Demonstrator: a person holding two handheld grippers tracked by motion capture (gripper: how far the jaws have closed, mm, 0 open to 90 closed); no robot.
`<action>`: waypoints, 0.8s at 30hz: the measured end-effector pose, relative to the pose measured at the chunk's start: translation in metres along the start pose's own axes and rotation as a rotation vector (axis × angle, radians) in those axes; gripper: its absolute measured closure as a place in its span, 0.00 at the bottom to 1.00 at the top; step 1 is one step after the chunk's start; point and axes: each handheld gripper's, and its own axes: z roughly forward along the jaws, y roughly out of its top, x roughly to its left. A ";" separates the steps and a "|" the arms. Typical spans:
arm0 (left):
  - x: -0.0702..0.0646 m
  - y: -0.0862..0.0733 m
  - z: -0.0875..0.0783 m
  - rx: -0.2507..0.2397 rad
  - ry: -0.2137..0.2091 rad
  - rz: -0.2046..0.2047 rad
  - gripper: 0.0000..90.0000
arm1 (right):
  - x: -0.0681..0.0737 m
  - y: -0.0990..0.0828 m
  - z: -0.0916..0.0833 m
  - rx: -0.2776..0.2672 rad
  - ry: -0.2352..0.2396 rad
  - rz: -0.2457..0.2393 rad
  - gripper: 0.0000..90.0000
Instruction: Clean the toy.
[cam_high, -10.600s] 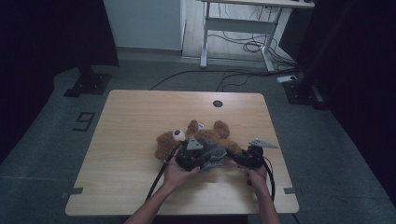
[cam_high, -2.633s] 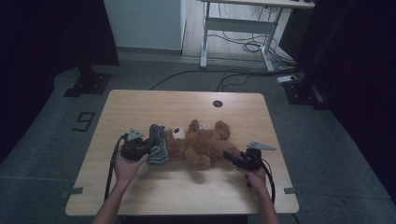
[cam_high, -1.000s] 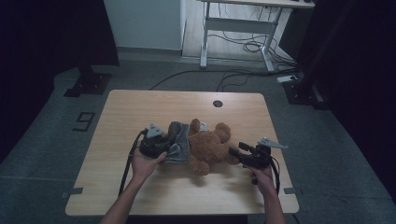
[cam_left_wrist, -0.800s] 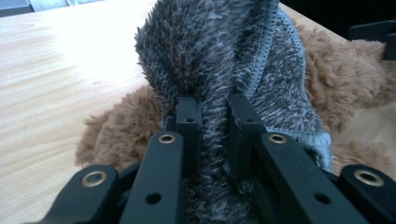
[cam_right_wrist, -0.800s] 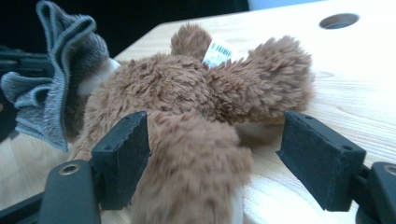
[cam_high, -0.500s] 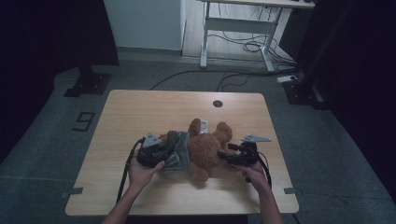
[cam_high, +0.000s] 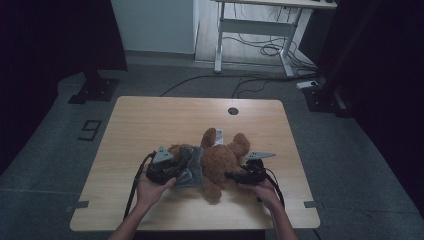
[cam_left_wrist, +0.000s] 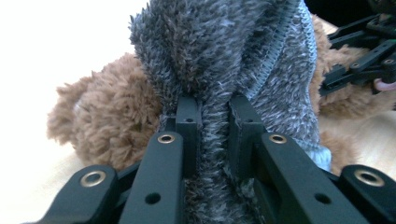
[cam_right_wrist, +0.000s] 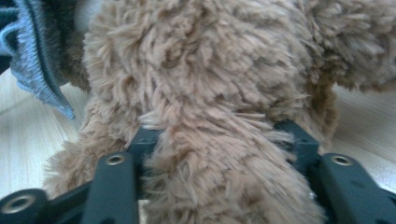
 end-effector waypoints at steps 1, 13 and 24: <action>0.001 0.004 0.002 0.006 0.008 0.008 0.85 | -0.001 0.001 0.000 -0.010 -0.004 0.004 0.56; 0.014 0.063 0.026 0.017 0.030 0.000 0.85 | -0.009 0.018 0.012 -0.102 -0.171 -0.027 0.66; -0.052 0.102 0.083 0.065 -0.059 0.103 0.85 | 0.002 0.005 0.006 -0.092 -0.171 -0.088 0.66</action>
